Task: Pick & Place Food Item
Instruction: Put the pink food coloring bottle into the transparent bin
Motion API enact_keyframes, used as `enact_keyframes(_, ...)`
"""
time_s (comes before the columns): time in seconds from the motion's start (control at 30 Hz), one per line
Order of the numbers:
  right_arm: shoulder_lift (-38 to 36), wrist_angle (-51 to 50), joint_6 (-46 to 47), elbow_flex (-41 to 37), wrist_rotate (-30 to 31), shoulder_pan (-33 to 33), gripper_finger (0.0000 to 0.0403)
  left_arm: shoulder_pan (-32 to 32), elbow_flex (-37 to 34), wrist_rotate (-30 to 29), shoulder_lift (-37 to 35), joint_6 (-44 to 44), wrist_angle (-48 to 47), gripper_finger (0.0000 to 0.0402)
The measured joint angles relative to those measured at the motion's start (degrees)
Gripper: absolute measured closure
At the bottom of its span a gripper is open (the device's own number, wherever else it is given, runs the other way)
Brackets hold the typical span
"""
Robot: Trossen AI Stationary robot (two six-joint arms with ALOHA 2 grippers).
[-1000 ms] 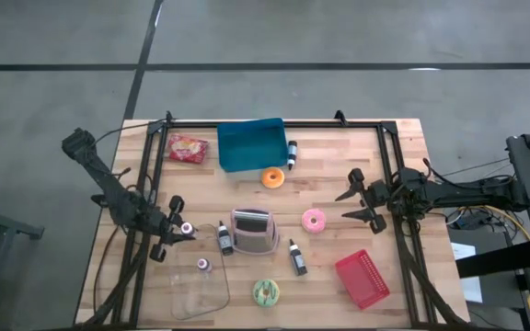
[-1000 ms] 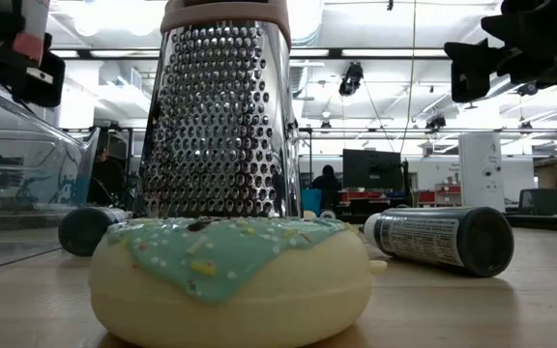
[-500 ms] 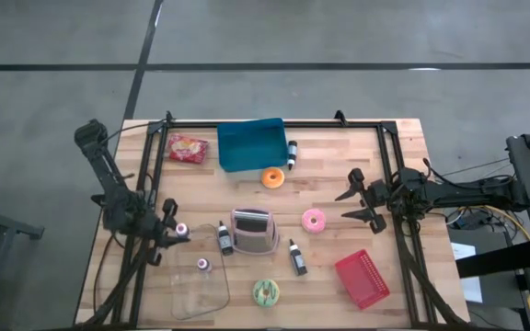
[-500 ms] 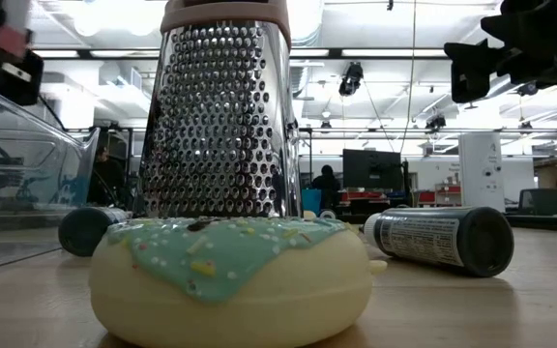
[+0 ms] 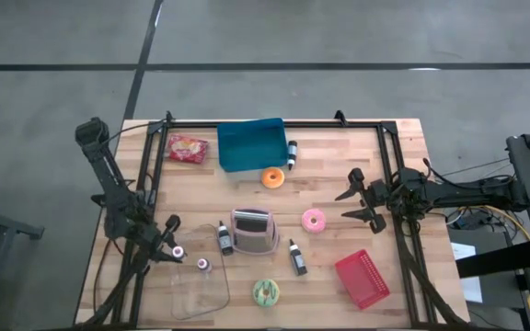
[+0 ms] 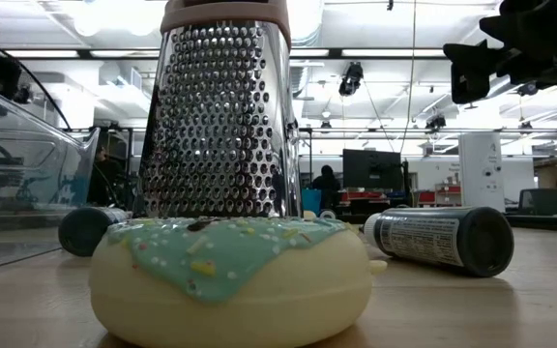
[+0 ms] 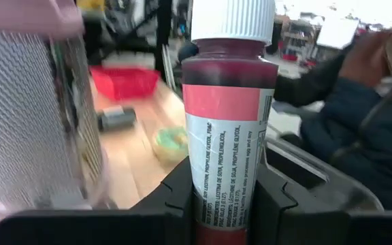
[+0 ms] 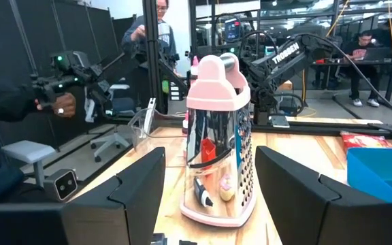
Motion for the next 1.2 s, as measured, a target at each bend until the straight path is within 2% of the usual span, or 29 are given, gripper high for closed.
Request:
enact_keyframes(0.17, 0.00, 0.11, 0.00, 0.00, 0.00, 0.00, 0.0179, 0.06, 0.25, 0.62, 3.91, -8.15, -2.12, 0.0319)
enact_keyframes(0.43, 0.00, 0.20, 0.11, 0.37, 0.04, 0.00, 0.0179, 0.07, 0.31, 3.03, 5.78, -8.86, -1.69, 0.0319)
enact_keyframes(0.53, 0.02, 0.20, 0.28, 0.44, 0.04, 0.00, 0.0179, 0.07, 0.38, 3.77, 5.83, -11.60, -2.23, 0.0319)
enact_keyframes(0.97, 0.00, 0.20, 0.28, 0.52, 0.04, 0.00, 0.0179, 0.07, 4.95, 5.13, 5.98, -18.16, -12.59, 0.0319)
enact_keyframes(1.13, 0.00, 0.20, 0.28, 0.52, 0.04, 0.00, 0.0179, 0.07, 5.07, 4.60, 5.98, -19.71, -13.56, 0.0318)
enact_keyframes(1.2, 0.00, 0.20, 0.28, 0.52, 0.04, 0.00, 0.0179, 0.07, 5.07, 4.58, 5.98, -20.24, -13.57, 0.0305)
